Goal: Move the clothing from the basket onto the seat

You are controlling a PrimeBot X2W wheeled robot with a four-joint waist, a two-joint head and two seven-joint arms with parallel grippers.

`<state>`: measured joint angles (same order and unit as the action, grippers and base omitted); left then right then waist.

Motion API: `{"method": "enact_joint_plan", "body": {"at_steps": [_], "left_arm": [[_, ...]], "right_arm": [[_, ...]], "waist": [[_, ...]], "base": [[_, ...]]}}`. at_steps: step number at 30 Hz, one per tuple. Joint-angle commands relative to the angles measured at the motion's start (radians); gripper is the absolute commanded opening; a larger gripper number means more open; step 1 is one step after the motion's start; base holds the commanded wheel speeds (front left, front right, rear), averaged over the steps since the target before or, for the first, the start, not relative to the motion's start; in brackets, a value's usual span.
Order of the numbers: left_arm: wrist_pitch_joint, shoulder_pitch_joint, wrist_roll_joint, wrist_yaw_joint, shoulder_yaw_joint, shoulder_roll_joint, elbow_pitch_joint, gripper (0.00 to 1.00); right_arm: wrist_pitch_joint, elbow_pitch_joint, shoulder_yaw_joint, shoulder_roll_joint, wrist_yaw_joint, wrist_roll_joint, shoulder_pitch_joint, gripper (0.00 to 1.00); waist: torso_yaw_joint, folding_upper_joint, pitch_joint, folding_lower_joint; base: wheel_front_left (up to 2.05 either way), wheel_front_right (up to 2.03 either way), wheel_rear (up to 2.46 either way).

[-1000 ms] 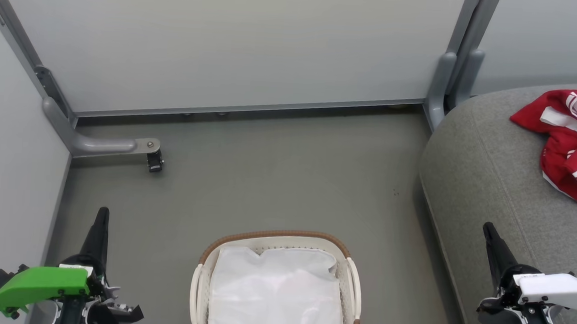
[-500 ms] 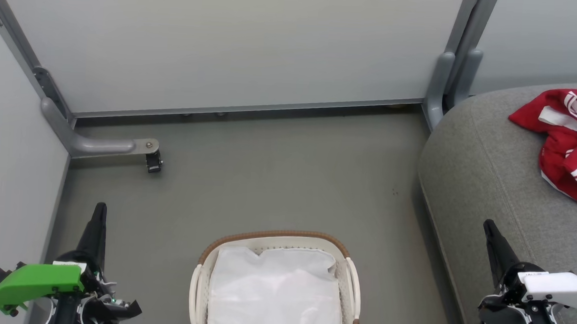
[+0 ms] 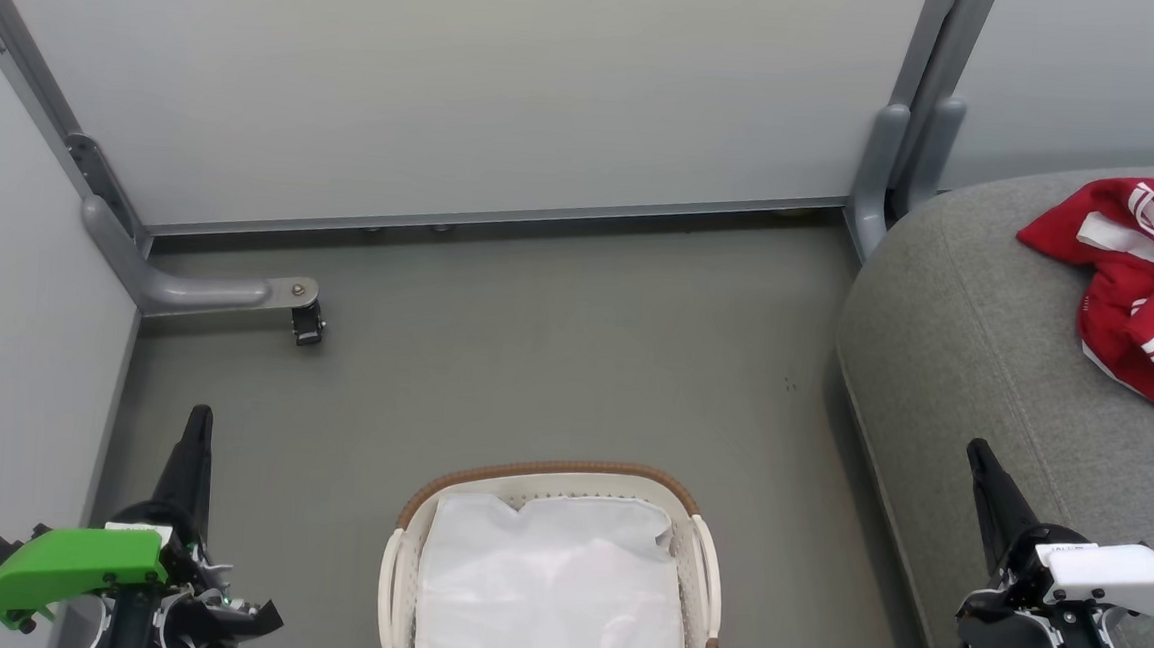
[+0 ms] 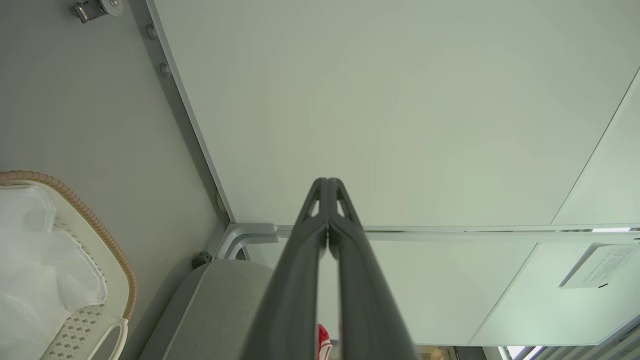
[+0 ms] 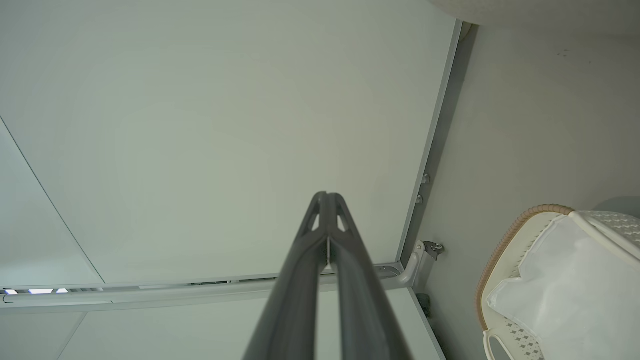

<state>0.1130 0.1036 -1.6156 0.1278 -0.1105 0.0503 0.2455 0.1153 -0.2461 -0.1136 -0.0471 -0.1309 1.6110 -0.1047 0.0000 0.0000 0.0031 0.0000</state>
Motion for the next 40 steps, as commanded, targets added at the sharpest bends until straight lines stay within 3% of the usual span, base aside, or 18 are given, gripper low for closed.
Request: {"method": "enact_joint_plan", "body": {"at_steps": [1, 40], "left_arm": [[0.001, 0.010, 0.001, 0.007, -0.004, 0.005, -0.001, 0.00], [0.004, 0.011, 0.003, 0.007, -0.005, 0.003, -0.001, 0.00]], "right_arm": [[0.001, 0.003, -0.002, -0.006, 0.000, 0.004, -0.007, 0.00], [0.001, 0.003, -0.002, -0.006, 0.000, 0.004, -0.007, 0.00]], "waist": [[0.000, 0.0000, 0.000, 0.0000], [0.000, 0.0000, 0.000, 0.0000]], "base": [[0.00, 0.00, 0.00], [0.00, 0.00, 0.00]]}}
